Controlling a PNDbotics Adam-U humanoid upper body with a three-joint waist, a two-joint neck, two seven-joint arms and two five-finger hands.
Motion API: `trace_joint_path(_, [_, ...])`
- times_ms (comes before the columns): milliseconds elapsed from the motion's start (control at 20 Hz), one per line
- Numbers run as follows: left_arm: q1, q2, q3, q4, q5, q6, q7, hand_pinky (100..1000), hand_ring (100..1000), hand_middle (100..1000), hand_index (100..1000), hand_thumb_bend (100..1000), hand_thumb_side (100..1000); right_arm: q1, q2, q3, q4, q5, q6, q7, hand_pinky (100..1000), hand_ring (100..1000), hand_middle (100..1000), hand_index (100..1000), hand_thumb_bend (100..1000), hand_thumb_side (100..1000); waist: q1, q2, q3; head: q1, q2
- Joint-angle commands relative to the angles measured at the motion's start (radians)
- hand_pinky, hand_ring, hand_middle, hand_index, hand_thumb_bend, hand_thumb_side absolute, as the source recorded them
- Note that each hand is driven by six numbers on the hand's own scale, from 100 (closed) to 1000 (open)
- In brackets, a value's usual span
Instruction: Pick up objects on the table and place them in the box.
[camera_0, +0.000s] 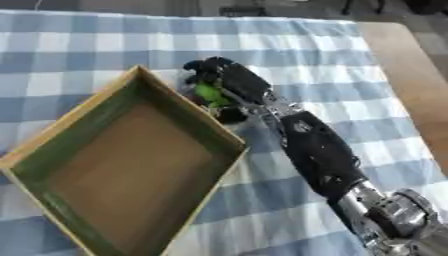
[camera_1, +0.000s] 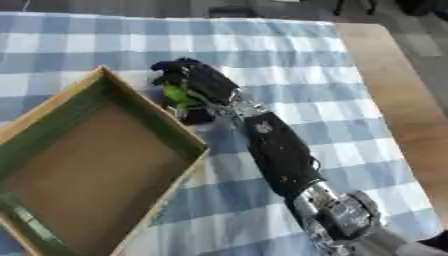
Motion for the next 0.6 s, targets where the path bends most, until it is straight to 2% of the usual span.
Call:
trace_joint_path(50, [-0.011, 0.009, 0.004, -0.017, 0.003, 0.000, -0.001, 187, 642, 708, 825, 512, 719, 0.001, 0.003, -0.008, -0.020, -0.019, -0.043, -0.076, 401, 735, 846, 805, 100, 526, 0.008, -0.014, -0.001, -0.013, -0.001])
trace_joint_path(100, [-0.011, 0.009, 0.004, -0.017, 0.003, 0.000, -0.001, 187, 642, 708, 825, 511, 719, 0.002, 0.004, -0.008, -0.020, -0.023, -0.043, -0.078, 354, 714, 842, 805, 100, 525, 0.008, -0.014, -0.001, -0.013, -0.001])
trace_joint_path(150, [-0.011, 0.009, 0.004, -0.017, 0.002, -0.001, -0.001, 188, 641, 708, 824, 511, 719, 0.008, 0.012, -0.012, -0.021, -0.036, -0.046, -0.086, 128, 572, 788, 773, 100, 562, 0.008, -0.014, -0.001, -0.014, -0.001])
trace_joint_path(200, [-0.011, 0.008, 0.004, -0.017, 0.002, -0.001, -0.001, 189, 642, 708, 824, 511, 719, 0.012, 0.018, -0.014, -0.022, -0.050, -0.050, -0.093, 100, 500, 722, 728, 100, 598, 0.009, -0.014, -0.001, -0.015, -0.001])
trace_joint_path(250, [-0.012, 0.008, 0.004, -0.017, 0.002, -0.001, -0.001, 190, 641, 708, 824, 511, 719, 0.014, 0.022, -0.015, -0.029, -0.065, -0.063, -0.106, 100, 430, 634, 671, 100, 585, 0.009, -0.013, -0.001, -0.017, -0.001])
trace_joint_path(300, [-0.012, 0.008, 0.004, -0.017, 0.002, -0.001, 0.000, 190, 641, 708, 824, 511, 719, 0.016, 0.023, -0.015, -0.031, -0.077, -0.075, -0.115, 100, 415, 621, 661, 100, 583, 0.009, -0.013, -0.001, -0.017, -0.001])
trace_joint_path(350, [-0.012, 0.008, 0.004, -0.017, 0.002, -0.001, -0.001, 188, 641, 708, 824, 511, 719, 0.015, 0.024, -0.013, -0.038, -0.088, -0.095, -0.127, 100, 261, 526, 569, 100, 549, 0.009, -0.013, -0.001, -0.019, -0.001])
trace_joint_path(400, [-0.012, 0.008, 0.004, -0.017, 0.002, -0.001, -0.001, 189, 641, 708, 824, 510, 720, 0.015, 0.024, -0.011, -0.044, -0.097, -0.117, -0.139, 100, 201, 484, 521, 100, 560, 0.009, -0.013, -0.001, -0.020, -0.001])
trace_joint_path(450, [-0.012, 0.008, 0.004, -0.017, 0.002, -0.001, -0.001, 188, 641, 708, 824, 511, 719, 0.015, 0.023, -0.009, -0.049, -0.106, -0.139, -0.150, 100, 175, 459, 497, 100, 532, 0.009, -0.013, -0.001, -0.021, -0.001])
trace_joint_path(600, [-0.013, 0.008, 0.003, -0.017, 0.002, -0.001, -0.002, 188, 641, 708, 824, 511, 719, 0.014, 0.022, -0.007, -0.066, -0.117, -0.177, -0.170, 100, 149, 424, 460, 100, 527, 0.008, -0.013, 0.000, -0.022, -0.001])
